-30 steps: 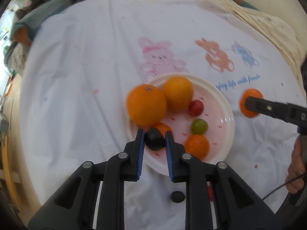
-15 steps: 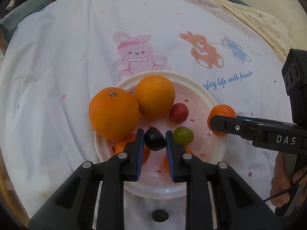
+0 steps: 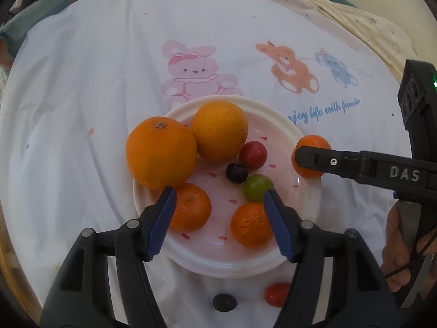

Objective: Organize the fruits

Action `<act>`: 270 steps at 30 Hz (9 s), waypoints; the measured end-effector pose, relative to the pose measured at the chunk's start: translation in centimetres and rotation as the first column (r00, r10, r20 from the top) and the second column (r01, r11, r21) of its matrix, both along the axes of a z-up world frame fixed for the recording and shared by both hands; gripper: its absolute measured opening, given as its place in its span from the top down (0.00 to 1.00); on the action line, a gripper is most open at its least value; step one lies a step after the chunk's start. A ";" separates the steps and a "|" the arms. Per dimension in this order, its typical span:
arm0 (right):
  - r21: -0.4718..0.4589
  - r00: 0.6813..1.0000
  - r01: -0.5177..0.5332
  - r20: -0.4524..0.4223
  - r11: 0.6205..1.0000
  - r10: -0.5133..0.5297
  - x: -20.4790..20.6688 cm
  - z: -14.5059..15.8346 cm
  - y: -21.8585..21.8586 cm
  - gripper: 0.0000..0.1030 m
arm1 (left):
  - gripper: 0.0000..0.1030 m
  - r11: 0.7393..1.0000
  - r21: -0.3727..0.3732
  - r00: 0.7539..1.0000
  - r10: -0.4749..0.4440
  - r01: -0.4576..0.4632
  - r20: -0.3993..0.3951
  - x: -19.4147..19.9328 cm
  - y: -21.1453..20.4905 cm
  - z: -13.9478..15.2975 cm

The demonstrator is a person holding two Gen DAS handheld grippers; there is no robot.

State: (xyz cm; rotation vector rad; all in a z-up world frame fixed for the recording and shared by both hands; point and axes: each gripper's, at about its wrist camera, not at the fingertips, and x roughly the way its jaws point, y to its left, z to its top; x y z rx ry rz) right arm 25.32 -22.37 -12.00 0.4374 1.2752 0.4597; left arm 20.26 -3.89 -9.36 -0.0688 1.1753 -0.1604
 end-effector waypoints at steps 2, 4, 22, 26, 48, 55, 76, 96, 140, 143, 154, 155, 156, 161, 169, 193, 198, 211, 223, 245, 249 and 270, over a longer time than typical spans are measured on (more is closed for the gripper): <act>-0.007 1.000 0.013 0.021 1.000 -0.013 -0.1 0.5 0.0 0.29 | 0.39 1.000 -0.005 1.000 0.008 -0.008 -0.006 0.0 0.2 0.0; -0.038 0.998 0.021 0.057 0.999 -0.018 -0.3 1.2 0.1 0.24 | 0.39 1.000 -0.010 1.000 0.009 -0.009 -0.012 -0.2 0.3 -0.1; -0.015 0.995 0.030 0.098 0.999 -0.029 -1.8 4.6 -0.9 0.24 | 0.39 0.998 -0.007 0.998 0.063 -0.063 0.008 -2.1 2.4 2.2; -0.024 0.992 0.024 0.122 0.999 -0.021 -3.7 6.1 -1.2 0.24 | 0.39 0.998 -0.006 0.998 0.059 -0.058 0.030 -3.8 2.6 3.9; -0.077 0.981 0.065 0.190 0.995 -0.050 -14.7 9.1 -3.4 0.24 | 0.39 0.996 0.015 0.995 0.092 -0.093 0.049 -12.0 4.8 6.5; -0.056 0.983 0.096 0.160 0.994 -0.086 -14.2 8.4 -3.9 0.24 | 0.39 0.995 0.072 0.996 0.071 -0.066 -0.062 -12.4 4.3 2.5; -0.042 0.984 0.135 0.122 0.990 -0.129 -13.1 7.2 -4.7 0.24 | 0.81 0.974 0.138 0.968 -0.151 0.181 -0.201 -8.3 -2.2 -3.4; -0.108 0.995 0.059 0.092 0.992 -0.049 -14.2 6.0 -2.7 0.24 | 0.81 0.994 0.065 0.996 0.093 -0.091 -0.016 -14.0 5.2 6.5; -0.194 0.959 -0.260 0.059 0.946 0.276 -14.9 3.1 3.8 0.65 | 0.81 0.978 0.094 0.982 0.184 -0.186 0.035 -13.2 5.7 5.0; -0.168 0.964 -0.236 0.085 0.957 0.253 -15.4 4.3 3.5 0.65 | 0.81 0.977 0.101 0.982 0.183 -0.187 0.054 -13.5 5.9 5.1; -0.058 0.965 -0.110 0.231 0.992 0.121 -15.3 10.3 -1.2 0.65 | 0.81 0.965 0.109 0.968 0.229 -0.240 0.103 -14.2 7.4 6.2; -0.051 0.964 -0.097 0.244 0.994 0.107 -15.1 10.8 -1.6 0.65 | 0.81 0.964 0.112 0.966 0.229 -0.242 0.116 -14.1 7.5 6.8; -0.039 0.963 -0.081 0.256 0.996 0.089 -14.9 11.3 -2.2 0.65 | 0.81 0.964 0.108 0.965 0.228 -0.242 0.126 -14.1 7.5 7.3; 0.021 0.954 -0.044 0.298 0.999 0.035 -13.7 13.1 -3.9 0.65 | 0.81 0.971 0.087 0.962 0.204 -0.222 0.180 -13.3 6.7 10.5; 0.062 0.948 -0.014 0.318 0.998 -0.007 -10.4 13.6 -4.6 0.65 | 0.81 0.983 0.112 0.970 0.120 -0.146 0.213 -9.7 4.4 12.2; 0.044 0.995 -0.094 0.033 0.995 0.092 -3.0 2.3 0.0 0.64 | 0.81 0.998 0.046 0.999 -0.039 0.040 -0.023 -2.6 -1.0 0.3; 0.046 0.996 -0.091 -0.019 0.995 0.092 -3.3 0.5 0.4 0.63 | 0.80 0.998 0.033 0.998 -0.054 0.055 -0.041 -2.8 -1.1 -0.3; 0.057 0.996 -0.068 -0.052 0.996 0.071 -3.1 -0.1 0.8 0.43 | 0.52 0.999 0.018 0.993 -0.040 0.042 -0.108 -2.5 -0.9 -1.3; 0.007 0.995 -0.024 0.092 1.000 0.023 -4.7 5.1 -0.6 0.15 | 0.37 0.997 0.080 1.000 0.015 -0.015 -0.003 -5.1 0.3 3.6; -0.229 0.894 0.053 0.445 0.972 0.056 -17.9 12.5 -0.2 0.00 | 0.09 0.972 0.020 0.922 0.216 -0.235 0.322 -17.8 5.6 12.2; -0.259 0.887 0.055 0.456 0.964 0.072 -18.9 12.2 0.4 0.00 | 0.00 0.969 0.003 0.904 0.228 -0.246 0.361 -19.4 5.2 12.2; -0.297 0.861 0.120 0.507 0.947 0.050 -19.0 11.6 0.8 0.00 | 0.00 0.969 0.022 0.916 0.226 -0.247 0.332 -18.4 4.9 10.3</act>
